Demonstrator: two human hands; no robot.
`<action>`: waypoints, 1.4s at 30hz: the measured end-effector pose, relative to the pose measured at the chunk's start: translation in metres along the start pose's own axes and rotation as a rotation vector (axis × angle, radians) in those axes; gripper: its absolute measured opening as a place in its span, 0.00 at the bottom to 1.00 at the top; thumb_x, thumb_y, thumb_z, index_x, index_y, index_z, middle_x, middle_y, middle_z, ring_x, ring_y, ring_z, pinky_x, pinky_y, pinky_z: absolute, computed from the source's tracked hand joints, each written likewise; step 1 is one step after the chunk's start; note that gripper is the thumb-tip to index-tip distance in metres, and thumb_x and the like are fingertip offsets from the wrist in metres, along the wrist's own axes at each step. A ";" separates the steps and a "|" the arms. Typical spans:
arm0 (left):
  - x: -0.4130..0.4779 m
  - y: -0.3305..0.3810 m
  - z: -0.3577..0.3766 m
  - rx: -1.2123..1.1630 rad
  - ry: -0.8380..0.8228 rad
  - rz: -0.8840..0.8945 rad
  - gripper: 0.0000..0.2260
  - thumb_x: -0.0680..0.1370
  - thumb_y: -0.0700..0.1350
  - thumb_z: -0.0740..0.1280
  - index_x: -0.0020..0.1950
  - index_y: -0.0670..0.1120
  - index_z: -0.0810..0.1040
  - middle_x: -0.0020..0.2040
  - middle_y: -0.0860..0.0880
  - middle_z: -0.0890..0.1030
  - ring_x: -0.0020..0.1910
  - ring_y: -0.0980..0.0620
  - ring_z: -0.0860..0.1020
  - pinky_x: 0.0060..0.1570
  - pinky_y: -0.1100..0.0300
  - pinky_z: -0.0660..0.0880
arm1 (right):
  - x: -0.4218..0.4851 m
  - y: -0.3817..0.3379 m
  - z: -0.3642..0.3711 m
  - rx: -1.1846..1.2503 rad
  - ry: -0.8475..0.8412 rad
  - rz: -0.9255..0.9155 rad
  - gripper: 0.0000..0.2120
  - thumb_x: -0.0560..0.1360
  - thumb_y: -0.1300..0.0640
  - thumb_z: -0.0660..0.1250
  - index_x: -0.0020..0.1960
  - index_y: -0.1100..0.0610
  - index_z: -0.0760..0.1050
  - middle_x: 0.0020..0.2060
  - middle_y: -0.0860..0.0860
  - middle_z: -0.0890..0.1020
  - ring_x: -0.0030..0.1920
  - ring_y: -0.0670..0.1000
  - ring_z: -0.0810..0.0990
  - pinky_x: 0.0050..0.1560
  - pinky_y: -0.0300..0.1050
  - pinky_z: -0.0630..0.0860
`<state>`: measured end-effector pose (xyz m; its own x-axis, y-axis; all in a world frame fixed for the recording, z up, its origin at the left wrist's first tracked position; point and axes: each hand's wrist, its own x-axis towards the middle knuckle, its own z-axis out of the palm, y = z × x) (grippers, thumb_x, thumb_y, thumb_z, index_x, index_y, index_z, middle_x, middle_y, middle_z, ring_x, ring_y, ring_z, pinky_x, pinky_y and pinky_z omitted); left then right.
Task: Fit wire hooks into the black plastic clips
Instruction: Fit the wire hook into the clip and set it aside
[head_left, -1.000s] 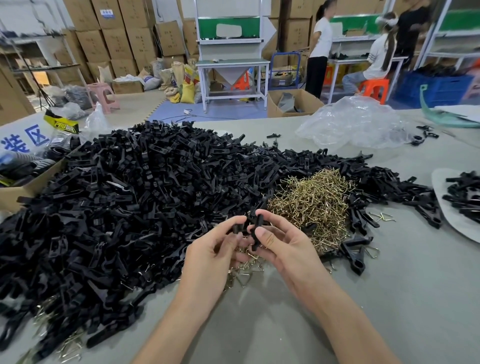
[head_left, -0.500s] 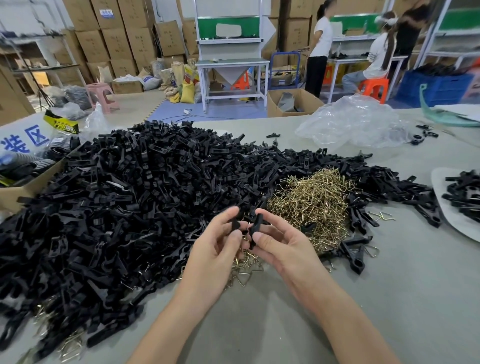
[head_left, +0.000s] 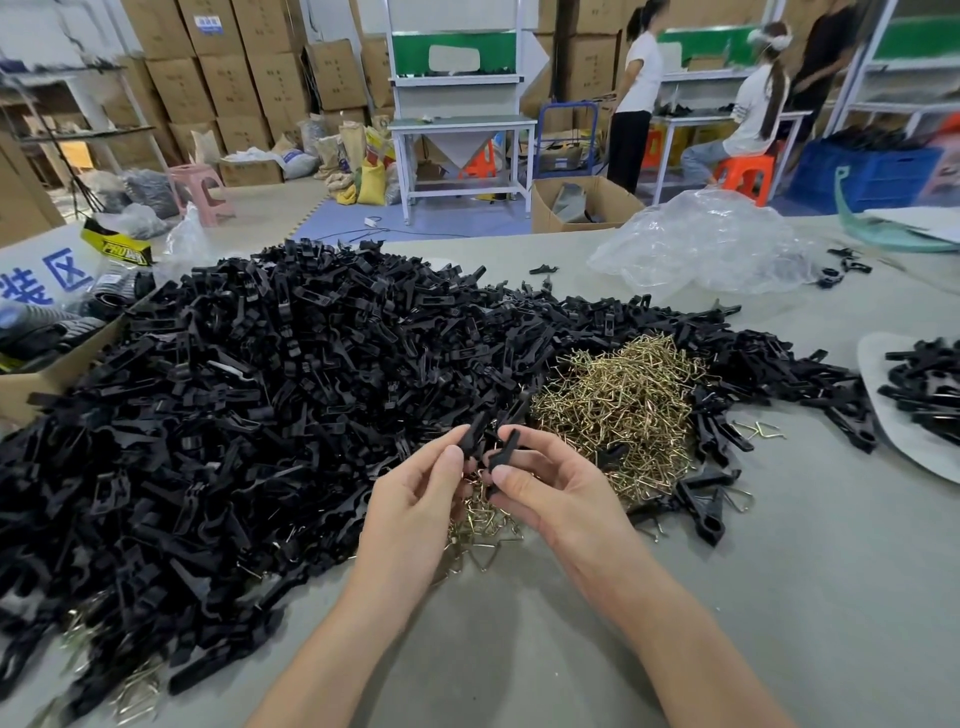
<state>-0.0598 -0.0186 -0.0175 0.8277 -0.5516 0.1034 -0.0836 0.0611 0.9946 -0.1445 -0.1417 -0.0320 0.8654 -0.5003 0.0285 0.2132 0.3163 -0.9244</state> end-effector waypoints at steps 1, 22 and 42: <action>-0.001 0.000 0.000 -0.007 -0.018 -0.013 0.13 0.83 0.42 0.63 0.60 0.56 0.82 0.47 0.55 0.86 0.42 0.62 0.82 0.42 0.70 0.76 | 0.000 0.000 0.000 0.008 -0.003 -0.001 0.15 0.76 0.67 0.72 0.57 0.50 0.83 0.53 0.54 0.86 0.56 0.52 0.85 0.52 0.40 0.81; -0.005 -0.006 0.009 -0.147 0.033 -0.043 0.08 0.78 0.44 0.71 0.52 0.55 0.85 0.49 0.50 0.87 0.50 0.49 0.84 0.54 0.54 0.79 | -0.001 0.000 0.002 0.058 0.068 -0.014 0.14 0.75 0.68 0.72 0.56 0.54 0.81 0.52 0.55 0.86 0.55 0.53 0.85 0.52 0.42 0.81; -0.007 -0.008 0.010 0.004 0.037 0.064 0.07 0.78 0.42 0.71 0.49 0.55 0.83 0.45 0.50 0.85 0.47 0.50 0.83 0.50 0.60 0.79 | -0.002 -0.004 0.004 0.167 0.056 -0.013 0.20 0.68 0.61 0.74 0.60 0.58 0.79 0.55 0.60 0.85 0.58 0.59 0.84 0.53 0.43 0.82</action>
<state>-0.0708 -0.0236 -0.0257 0.8403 -0.5158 0.1668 -0.1391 0.0922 0.9860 -0.1454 -0.1387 -0.0271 0.8364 -0.5479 0.0146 0.3010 0.4368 -0.8477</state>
